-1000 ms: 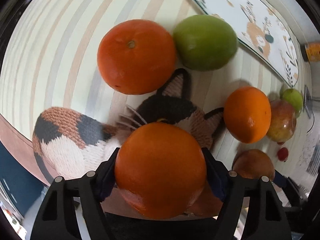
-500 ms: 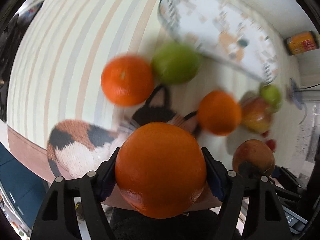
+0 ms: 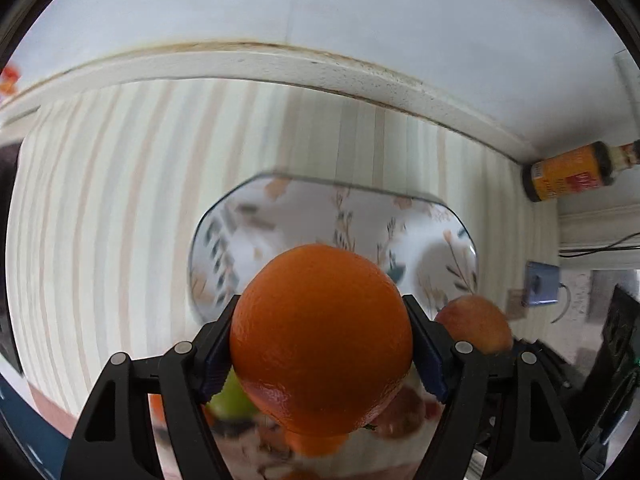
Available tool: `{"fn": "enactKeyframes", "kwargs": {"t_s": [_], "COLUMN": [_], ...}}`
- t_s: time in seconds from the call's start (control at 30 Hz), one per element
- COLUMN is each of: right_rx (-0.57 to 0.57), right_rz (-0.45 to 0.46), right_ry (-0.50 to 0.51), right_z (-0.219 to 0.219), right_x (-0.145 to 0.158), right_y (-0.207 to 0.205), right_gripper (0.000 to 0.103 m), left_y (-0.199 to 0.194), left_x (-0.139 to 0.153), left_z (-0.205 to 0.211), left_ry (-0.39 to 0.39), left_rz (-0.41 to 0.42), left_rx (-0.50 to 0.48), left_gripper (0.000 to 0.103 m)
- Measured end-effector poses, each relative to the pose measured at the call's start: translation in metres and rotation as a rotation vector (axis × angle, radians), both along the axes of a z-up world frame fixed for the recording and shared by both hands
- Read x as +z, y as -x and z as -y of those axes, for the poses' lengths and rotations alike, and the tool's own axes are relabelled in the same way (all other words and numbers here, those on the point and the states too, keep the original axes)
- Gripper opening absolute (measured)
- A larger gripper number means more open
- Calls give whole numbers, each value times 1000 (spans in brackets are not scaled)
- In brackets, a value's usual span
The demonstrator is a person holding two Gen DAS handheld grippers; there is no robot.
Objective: Organize fruits
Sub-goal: 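Carry the orange with the left tool onto the floral plate while the right tool places the apple beside it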
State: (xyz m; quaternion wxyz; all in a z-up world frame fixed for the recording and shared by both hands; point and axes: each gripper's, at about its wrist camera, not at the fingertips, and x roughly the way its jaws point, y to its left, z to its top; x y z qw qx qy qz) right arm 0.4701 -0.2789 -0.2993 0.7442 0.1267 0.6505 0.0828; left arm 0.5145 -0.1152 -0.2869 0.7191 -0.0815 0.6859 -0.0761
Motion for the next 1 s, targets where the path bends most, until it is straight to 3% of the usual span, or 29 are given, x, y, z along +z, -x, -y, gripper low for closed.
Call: {"fn": "enactKeyframes", "kwargs": {"t_s": [0.2,0.43,0.63,0.67,0.7,0.73,0.83,1.0], "right_rx": [30,65,38,32,26,24,33,36], "right_rz": [-59,-123,-179,-187,-194,-194,-186,-186], "right_ry": [20,32,-15,-27,-37,-41,-15,20], "right_z": [0,-2,3,4,5,6,3,-4], "right_x": [-24,-46,-67,-67,-66,-65,-56,-43], "right_y": [-42,-63,-71,-72,-73,-73,-72,-71], "right_gripper": [70,70,73,79,94,98,98,98], "left_y": [-42,-56,-53,-52,-51,-51,-50,-55], "left_x": [-36,-59,-62,-63,-63,-65,-60,-27], "left_z": [22,31,35,36,35,36,30,19], "left_ry": [-9,-7,-65,-75,-81,-88,-66,-46], "left_rz": [-93,-185,-199,-202,-208,-214,-196,-122], "left_rx": [-42,-53,-97,-98,-101,-104,-81,-50], "left_gripper": [74,74,74,75,75,75,86,86]}}
